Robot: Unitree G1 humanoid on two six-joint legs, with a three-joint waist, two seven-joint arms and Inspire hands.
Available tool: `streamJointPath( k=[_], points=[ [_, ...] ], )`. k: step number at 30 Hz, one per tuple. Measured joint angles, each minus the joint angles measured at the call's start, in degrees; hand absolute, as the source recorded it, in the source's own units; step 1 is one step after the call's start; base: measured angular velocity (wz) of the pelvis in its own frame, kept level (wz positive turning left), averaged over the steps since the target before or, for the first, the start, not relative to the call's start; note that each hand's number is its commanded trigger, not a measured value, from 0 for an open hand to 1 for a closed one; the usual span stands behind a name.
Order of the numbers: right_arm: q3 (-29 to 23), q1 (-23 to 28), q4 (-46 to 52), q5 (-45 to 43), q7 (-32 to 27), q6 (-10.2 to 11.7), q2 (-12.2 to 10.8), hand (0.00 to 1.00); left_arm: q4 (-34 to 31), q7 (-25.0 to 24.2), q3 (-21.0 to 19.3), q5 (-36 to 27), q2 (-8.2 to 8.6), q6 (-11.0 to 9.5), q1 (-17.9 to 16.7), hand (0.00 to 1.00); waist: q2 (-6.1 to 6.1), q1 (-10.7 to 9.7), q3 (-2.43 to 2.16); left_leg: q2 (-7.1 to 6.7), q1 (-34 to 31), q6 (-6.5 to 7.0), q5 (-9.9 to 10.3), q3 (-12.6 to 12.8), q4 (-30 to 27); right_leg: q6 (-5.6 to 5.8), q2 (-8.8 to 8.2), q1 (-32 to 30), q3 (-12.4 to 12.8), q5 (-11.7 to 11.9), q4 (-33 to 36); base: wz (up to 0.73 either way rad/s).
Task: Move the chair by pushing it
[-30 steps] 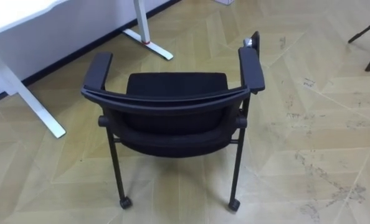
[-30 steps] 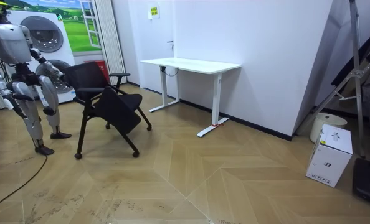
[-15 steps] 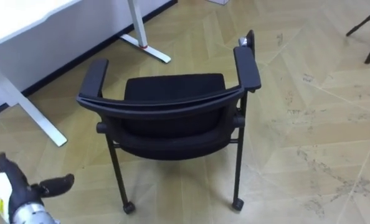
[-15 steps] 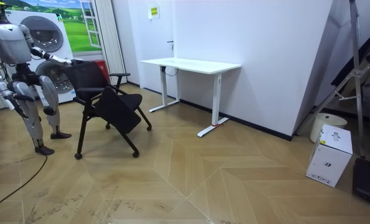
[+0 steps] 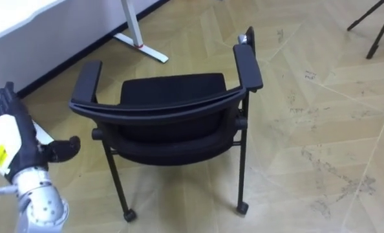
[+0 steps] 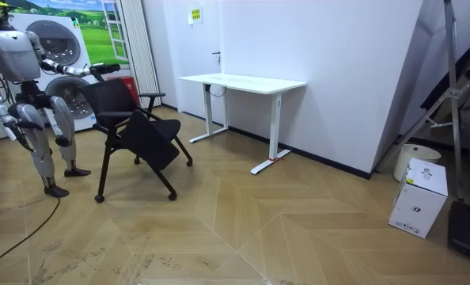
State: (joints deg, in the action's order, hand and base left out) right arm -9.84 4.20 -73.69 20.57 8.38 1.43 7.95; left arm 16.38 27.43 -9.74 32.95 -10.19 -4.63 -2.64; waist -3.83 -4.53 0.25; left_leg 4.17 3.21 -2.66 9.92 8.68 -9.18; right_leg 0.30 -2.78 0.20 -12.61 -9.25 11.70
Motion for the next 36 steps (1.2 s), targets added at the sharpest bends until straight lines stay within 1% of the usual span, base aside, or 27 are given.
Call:
streamJointPath(
  k=[3, 5, 8, 11, 13, 15, 17, 21, 22, 24, 26, 28, 31, 34, 36],
  points=[
    [-0.15, -0.74, -0.81, 0.22, 0.81, 0.0, 0.33, 0.0, -0.19, -1.29, 1.65, 4.28, -0.03, 0.27, 0.0, 0.0, -0.17, -0.41, -0.11, -0.04, -0.17, 0.0, 0.0, -0.04, 0.0, 0.0, 0.0, -0.05, -0.07, 0.0, -0.14, 0.0],
    [-0.12, -1.25, -1.84, 0.59, 1.14, -0.06, 0.48, 0.0, -1.31, -2.06, 2.95, 5.5, -0.04, 0.63, 0.0, 0.0, -0.18, -0.45, -0.12, -0.04, -0.3, 0.0, 0.0, -0.07, 0.0, 0.0, 0.0, -0.12, -0.09, 0.0, -0.21, 0.0],
    [-0.1, -1.64, -2.29, 0.9, 1.12, -0.17, 0.55, 0.0, -3.6, -3.25, 4.48, 5.57, -0.09, 0.63, 0.01, 0.0, -0.18, -0.56, -0.12, -0.04, -0.35, 0.0, 0.0, -0.06, 0.0, 0.01, -0.01, -0.15, -0.1, 0.0, -0.23, 0.0],
    [-0.03, -1.79, -2.37, 0.89, 1.07, -0.22, 0.56, 0.0, -4.82, -4.42, 4.5, 6.27, -0.24, 0.77, 0.01, 0.0, -0.15, -0.65, -0.1, -0.04, -0.31, 0.0, 0.0, -0.05, 0.0, 0.01, -0.01, -0.19, -0.02, 0.0, -0.27, 0.0],
    [0.03, -1.81, -2.37, 0.91, 1.07, -0.22, 0.55, 0.0, -4.86, -5.15, 4.49, 6.81, -0.52, 1.03, 0.02, 0.0, -0.12, -0.87, -0.08, -0.04, -0.29, 0.0, 0.0, -0.04, 0.0, 0.01, -0.01, -0.19, 0.03, 0.0, -0.33, 0.0],
    [0.22, -1.97, -2.38, 1.15, 1.07, -0.25, 0.55, 0.0, -5.23, -5.95, 4.65, 7.6, -1.16, 1.71, 0.02, 0.0, -0.05, -1.26, -0.03, -0.04, -0.44, 0.0, 0.0, -0.05, 0.0, 0.01, 0.0, -0.13, -0.1, 0.0, -0.68, 0.02],
    [0.78, -1.92, -2.43, 1.79, 1.04, -0.28, 0.57, 0.0, -6.42, -7.04, 5.73, 8.21, -2.58, 2.59, 0.02, 0.0, 0.02, -1.34, 0.02, -0.04, -0.56, 0.0, 0.0, -0.06, 0.0, 0.05, 0.04, -0.05, -0.13, 0.07, -1.08, 0.02],
    [1.7, -2.05, -2.38, 1.88, 1.02, -0.29, 0.57, 0.0, -8.53, -8.1, 5.91, 10.83, -2.85, 3.41, 0.02, 0.0, 0.0, -1.38, 0.02, -0.07, -0.58, 0.0, 0.0, -0.01, 0.0, 0.07, 0.03, -0.05, -0.03, 0.08, -1.21, 0.0],
    [1.76, -2.09, -2.38, 1.87, 1.02, -0.28, 0.59, 0.0, -8.54, -8.17, 6.03, 11.73, -3.06, 3.46, 0.02, 0.0, -0.07, -1.39, 0.01, -0.07, -0.58, 0.0, 0.0, -0.01, 0.0, 0.07, 0.04, -0.03, -0.04, 0.08, -1.21, 0.0],
    [1.86, -2.43, -2.44, 1.61, 1.02, -0.26, 0.67, 0.0, -8.54, -9.16, 6.8, 14.6, -4.23, 3.69, 0.06, 0.0, -0.4, -1.54, 0.19, -0.06, -0.54, 0.0, 0.0, -0.01, 0.0, 0.07, 0.04, -0.04, 0.05, 0.08, -1.17, 0.0],
    [1.88, -2.53, -2.43, 1.6, 1.01, -0.22, 0.8, 0.0, -8.55, -9.76, 7.56, 16.52, -4.62, 4.22, 0.28, 0.0, -0.78, -1.66, 0.3, -0.07, -0.55, 0.0, 0.0, -0.01, 0.0, 0.07, 0.04, -0.04, 0.09, 0.08, -1.15, 0.0],
    [1.9, -2.58, -2.41, 1.6, 1.02, -0.22, 0.93, 0.0, -8.76, -10.3, 8.13, 16.94, -4.66, 4.38, 0.44, 0.0, -1.03, -1.69, 0.24, -0.07, -0.53, 0.0, 0.0, -0.01, 0.0, 0.07, 0.04, -0.02, 0.17, 0.08, -1.13, 0.0],
    [2.01, -2.65, -2.37, 1.41, 1.02, -0.2, 1.08, 0.0, -10.41, -10.68, 9.06, 18.6, -4.66, 4.68, 0.44, 0.0, -1.25, -1.75, 0.29, -0.04, -0.51, 0.0, 0.0, -0.01, 0.0, 0.07, 0.08, 0.0, 0.2, 0.08, -1.12, 0.0],
    [2.04, -2.74, -2.34, 1.06, 1.07, -0.2, 1.48, 0.0, -11.43, -11.0, 10.56, 20.27, -5.31, 4.68, 0.46, 0.0, -1.54, -1.76, 0.29, -0.06, -0.46, 0.0, 0.0, 0.18, 0.07, 0.07, 0.06, -0.01, 0.27, 0.09, -1.12, -0.01],
    [2.04, -2.7, -2.34, 1.04, 1.07, -0.2, 1.94, 0.0, -11.66, -11.97, 10.89, 20.57, -5.32, 4.73, 0.46, 0.0, -1.84, -1.77, 0.43, -0.06, -0.16, 0.0, 0.0, 0.56, 0.1, 0.07, 0.07, -0.01, 0.7, 0.09, -1.07, -0.08]
  ],
)
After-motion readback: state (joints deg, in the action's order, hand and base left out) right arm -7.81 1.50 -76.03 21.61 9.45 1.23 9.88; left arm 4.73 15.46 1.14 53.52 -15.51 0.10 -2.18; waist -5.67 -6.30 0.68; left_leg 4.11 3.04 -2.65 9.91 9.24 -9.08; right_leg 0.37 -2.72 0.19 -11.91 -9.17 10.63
